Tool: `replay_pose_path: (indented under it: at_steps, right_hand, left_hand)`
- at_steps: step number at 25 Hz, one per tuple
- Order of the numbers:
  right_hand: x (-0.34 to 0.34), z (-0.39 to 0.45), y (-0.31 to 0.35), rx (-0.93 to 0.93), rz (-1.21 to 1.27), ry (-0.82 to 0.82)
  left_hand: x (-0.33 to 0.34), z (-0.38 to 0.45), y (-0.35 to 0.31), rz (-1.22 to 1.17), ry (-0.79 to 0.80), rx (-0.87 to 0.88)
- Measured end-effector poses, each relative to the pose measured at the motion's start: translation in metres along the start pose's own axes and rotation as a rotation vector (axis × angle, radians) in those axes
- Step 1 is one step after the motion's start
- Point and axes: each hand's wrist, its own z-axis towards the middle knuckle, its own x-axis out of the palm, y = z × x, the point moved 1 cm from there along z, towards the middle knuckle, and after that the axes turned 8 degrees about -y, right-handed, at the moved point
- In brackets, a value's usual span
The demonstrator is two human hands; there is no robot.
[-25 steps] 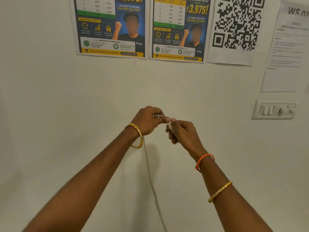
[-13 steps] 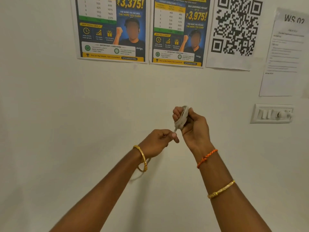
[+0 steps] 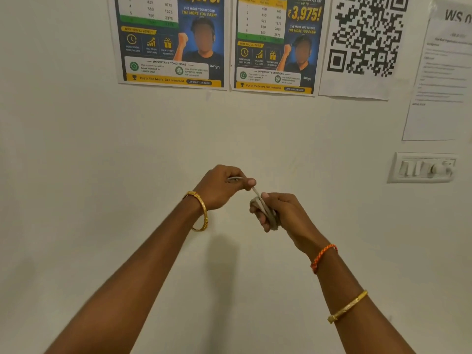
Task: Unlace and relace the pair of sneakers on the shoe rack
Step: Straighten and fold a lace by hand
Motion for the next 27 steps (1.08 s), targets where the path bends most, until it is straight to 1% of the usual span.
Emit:
replay_pose_path:
  at_steps: [3,5,7,10,12,14,16,18,21,23,25,27]
  right_hand:
    - [0.001,-0.003,0.010,0.035,0.158,0.030]
    - [0.001,-0.003,0.017,0.063,0.306,0.009]
    - [0.003,-0.002,0.021,0.101,0.502,-0.002]
    - [0.007,0.004,0.023,0.090,0.765,-0.050]
    - [0.009,0.011,0.021,0.048,0.828,-0.129]
    - [0.011,0.017,0.014,-0.019,0.780,-0.241]
    - [0.012,0.020,0.004,-0.064,0.604,-0.341]
    - [0.011,0.019,-0.008,-0.088,0.379,-0.378]
    - [0.008,0.013,-0.027,-0.120,0.043,-0.342]
    - [0.007,0.008,-0.037,-0.135,-0.080,-0.289]
    - [0.008,0.001,-0.039,-0.121,-0.091,-0.234]
    - [0.009,-0.006,-0.037,-0.061,0.023,-0.165]
  left_hand:
    - [0.009,-0.012,0.011,-0.230,0.007,-0.149]
    - [0.019,-0.024,0.020,-0.347,0.066,-0.256]
    - [0.029,-0.037,0.025,-0.408,0.148,-0.320]
    - [0.039,-0.048,0.024,-0.421,0.262,-0.340]
    - [0.042,-0.054,0.019,-0.395,0.316,-0.301]
    - [0.042,-0.057,0.011,-0.295,0.351,-0.231]
    - [0.039,-0.057,0.004,-0.126,0.358,-0.119]
    - [0.032,-0.053,-0.001,0.012,0.346,-0.032]
    - [0.016,-0.046,-0.005,0.098,0.306,-0.005]
    - [0.005,-0.039,-0.005,0.097,0.251,0.008]
    - [-0.003,-0.032,-0.003,0.060,0.184,0.005]
    - [-0.003,-0.030,0.003,-0.009,0.129,-0.020]
